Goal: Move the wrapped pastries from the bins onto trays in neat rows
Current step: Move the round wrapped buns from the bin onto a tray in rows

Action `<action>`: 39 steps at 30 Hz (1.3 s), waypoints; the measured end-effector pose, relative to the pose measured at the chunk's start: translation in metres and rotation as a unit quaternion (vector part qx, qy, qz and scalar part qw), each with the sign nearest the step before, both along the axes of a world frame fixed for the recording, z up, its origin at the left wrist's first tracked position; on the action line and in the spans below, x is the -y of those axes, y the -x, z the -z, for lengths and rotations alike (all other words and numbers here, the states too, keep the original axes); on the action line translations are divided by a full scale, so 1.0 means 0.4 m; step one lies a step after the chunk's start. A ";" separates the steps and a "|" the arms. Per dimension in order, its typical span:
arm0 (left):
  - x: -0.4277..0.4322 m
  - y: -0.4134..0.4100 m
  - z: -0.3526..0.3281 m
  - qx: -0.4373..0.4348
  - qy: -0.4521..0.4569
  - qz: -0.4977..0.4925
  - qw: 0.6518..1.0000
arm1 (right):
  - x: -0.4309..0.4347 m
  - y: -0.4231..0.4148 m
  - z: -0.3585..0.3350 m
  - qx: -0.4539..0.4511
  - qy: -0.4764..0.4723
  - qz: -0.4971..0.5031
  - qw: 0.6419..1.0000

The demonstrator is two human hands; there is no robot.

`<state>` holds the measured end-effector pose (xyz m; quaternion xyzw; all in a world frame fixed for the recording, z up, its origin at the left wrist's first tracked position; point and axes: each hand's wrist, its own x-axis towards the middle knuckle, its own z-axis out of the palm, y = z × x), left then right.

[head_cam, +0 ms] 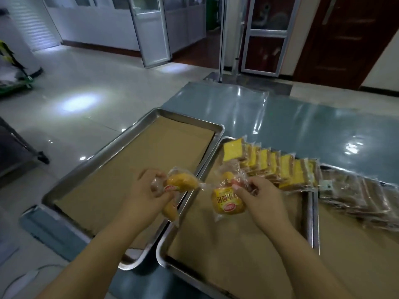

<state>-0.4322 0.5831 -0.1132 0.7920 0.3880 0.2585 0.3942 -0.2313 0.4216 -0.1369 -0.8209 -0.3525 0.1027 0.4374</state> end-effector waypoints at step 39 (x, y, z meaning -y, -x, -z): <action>-0.737 -0.539 0.238 -0.140 0.076 0.140 0.977 | -0.705 -0.190 0.209 -0.142 0.014 0.149 0.979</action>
